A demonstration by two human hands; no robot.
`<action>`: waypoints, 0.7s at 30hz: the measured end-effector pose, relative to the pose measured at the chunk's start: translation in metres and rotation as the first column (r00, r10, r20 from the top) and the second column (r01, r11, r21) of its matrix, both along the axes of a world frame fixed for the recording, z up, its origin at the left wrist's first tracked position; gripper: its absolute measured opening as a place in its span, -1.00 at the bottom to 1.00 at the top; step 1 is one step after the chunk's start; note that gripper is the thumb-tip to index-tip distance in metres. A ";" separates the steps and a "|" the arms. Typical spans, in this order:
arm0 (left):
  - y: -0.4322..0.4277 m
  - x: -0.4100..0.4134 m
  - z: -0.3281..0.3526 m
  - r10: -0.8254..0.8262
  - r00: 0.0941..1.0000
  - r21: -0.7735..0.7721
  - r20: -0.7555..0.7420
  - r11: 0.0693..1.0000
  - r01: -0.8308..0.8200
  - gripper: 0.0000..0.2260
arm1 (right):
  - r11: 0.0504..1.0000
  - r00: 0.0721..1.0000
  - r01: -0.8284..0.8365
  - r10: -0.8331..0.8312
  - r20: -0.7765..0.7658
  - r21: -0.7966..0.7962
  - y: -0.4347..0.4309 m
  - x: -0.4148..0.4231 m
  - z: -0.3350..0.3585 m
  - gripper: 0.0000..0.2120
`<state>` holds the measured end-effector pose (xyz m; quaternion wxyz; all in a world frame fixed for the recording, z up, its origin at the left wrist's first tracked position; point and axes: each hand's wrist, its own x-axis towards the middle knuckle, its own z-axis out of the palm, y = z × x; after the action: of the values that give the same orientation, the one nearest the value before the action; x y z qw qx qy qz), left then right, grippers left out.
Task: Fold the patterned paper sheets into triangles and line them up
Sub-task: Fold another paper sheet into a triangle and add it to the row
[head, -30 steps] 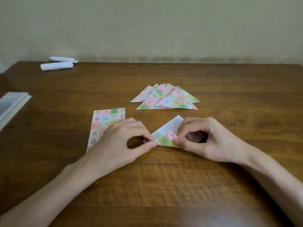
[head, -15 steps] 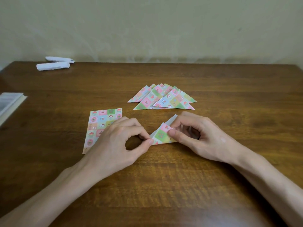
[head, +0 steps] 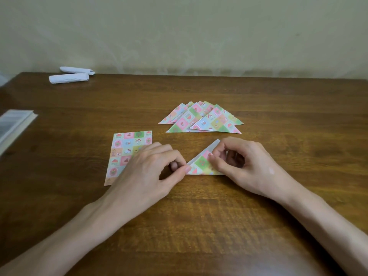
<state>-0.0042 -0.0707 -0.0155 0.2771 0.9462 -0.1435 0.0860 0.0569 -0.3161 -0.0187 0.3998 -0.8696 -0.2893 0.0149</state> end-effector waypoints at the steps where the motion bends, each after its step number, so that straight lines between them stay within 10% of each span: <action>1: 0.001 0.000 -0.001 0.007 1.000 0.000 -0.005 1.000 -0.007 -0.85 | 1.000 1.000 0.012 -0.012 0.011 -0.009 0.001 0.000 -0.001 -0.81; 21: -0.004 0.005 -0.006 0.083 0.996 0.035 0.037 0.996 -0.084 -0.88 | 0.988 0.990 0.139 -0.137 0.041 -0.063 0.009 0.004 -0.007 -0.87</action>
<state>0.0011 -0.0751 -0.0210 0.2534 0.9546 -0.1101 0.1115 0.0612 -0.3074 -0.0258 0.3657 -0.9003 -0.2352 -0.0193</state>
